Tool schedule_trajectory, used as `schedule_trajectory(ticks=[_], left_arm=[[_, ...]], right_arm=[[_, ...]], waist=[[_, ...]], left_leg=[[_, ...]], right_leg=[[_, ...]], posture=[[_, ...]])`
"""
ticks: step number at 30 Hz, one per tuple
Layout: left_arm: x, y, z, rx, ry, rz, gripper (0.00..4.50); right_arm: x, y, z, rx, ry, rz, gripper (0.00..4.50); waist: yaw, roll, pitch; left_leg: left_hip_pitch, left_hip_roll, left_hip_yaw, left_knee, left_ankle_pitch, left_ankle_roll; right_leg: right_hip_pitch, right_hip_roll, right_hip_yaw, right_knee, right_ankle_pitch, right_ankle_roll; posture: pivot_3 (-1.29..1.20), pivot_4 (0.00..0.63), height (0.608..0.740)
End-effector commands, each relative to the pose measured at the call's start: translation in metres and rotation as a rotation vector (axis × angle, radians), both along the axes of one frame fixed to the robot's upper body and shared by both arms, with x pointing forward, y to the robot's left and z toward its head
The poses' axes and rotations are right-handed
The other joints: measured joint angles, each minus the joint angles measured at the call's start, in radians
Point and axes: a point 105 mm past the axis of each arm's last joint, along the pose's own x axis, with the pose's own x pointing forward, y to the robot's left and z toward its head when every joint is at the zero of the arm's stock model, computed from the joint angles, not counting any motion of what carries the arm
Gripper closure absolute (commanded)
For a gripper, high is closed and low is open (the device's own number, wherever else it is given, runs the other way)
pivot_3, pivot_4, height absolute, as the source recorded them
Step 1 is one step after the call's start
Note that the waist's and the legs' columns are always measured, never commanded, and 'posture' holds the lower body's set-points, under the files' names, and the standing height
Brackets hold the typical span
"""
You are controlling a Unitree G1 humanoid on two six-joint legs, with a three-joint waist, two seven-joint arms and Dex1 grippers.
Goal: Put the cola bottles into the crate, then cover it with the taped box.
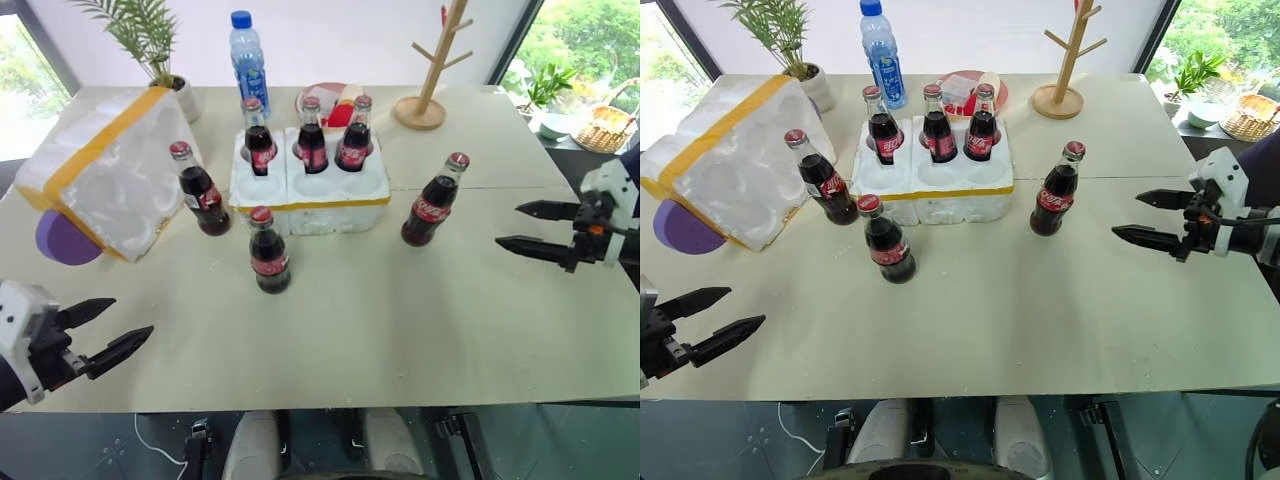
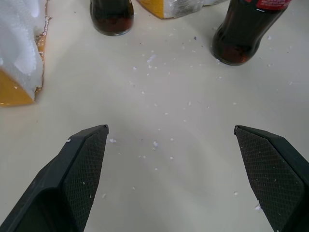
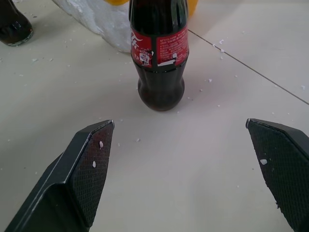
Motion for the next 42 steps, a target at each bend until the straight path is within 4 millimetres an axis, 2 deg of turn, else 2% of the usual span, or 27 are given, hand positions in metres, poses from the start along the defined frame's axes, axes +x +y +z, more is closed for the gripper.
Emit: schedule_trajectory(ticks=[1,12,18,21,26,33,42], left_arm=[[-0.001,-0.001,0.009,0.016,-0.035,-0.001,0.13],[0.010,-0.003,0.004,0.013,-0.047,0.032,0.13],[0.035,-0.008,0.013,0.005,-0.177,0.098,0.13],[0.048,-0.020,0.021,-0.034,-0.227,0.081,0.13],[0.085,-0.028,0.036,-0.091,-0.333,0.139,0.13],[0.140,-0.032,0.046,-0.102,-0.425,0.195,0.13],[0.173,-0.048,0.041,-0.066,-0.427,0.084,0.13]], right_arm=[[-0.003,0.000,0.009,0.005,-0.034,0.013,0.00],[-0.006,-0.002,0.003,0.006,-0.025,-0.004,0.00],[-0.015,0.004,0.016,0.048,-0.033,0.016,0.00],[-0.021,0.007,0.026,0.079,-0.051,0.020,0.00],[-0.048,0.034,0.045,0.220,-0.032,0.117,0.00],[-0.092,0.074,0.043,0.259,0.055,0.272,0.00],[-0.113,0.118,0.059,0.299,0.032,0.418,0.00]], waist=[[0.000,0.000,0.000],[0.000,0.000,0.000],[0.003,0.001,0.000],[0.004,0.000,-0.001],[0.008,0.001,-0.001],[0.026,0.000,-0.002],[0.026,-0.001,-0.002]], left_leg=[[0.000,0.000,0.000,0.000,0.000,0.000],[0.000,0.000,0.000,0.001,0.000,0.000],[0.000,0.000,0.000,0.001,0.000,0.000],[0.001,0.000,0.000,0.002,0.000,0.000],[0.002,0.000,-0.001,0.002,0.000,0.000],[0.005,-0.002,-0.003,0.003,0.000,0.000],[0.004,-0.002,-0.003,0.003,0.000,0.000]], right_leg=[[0.000,0.000,0.000,0.000,0.000,0.000],[0.000,0.001,0.000,0.001,0.000,0.000],[0.002,0.001,0.000,0.001,0.000,0.001],[0.002,0.001,0.000,0.001,0.001,0.001],[0.004,0.001,0.000,0.001,0.002,0.003],[0.008,0.003,-0.001,0.001,0.003,0.005],[0.008,0.003,-0.002,0.001,0.003,0.005]], posture=[[0.00,0.150,0.740],[0.00,0.150,0.740],[0.00,0.150,0.740],[0.00,0.150,0.740],[0.00,0.150,0.740],[0.00,0.150,0.740],[0.00,0.150,0.740]])
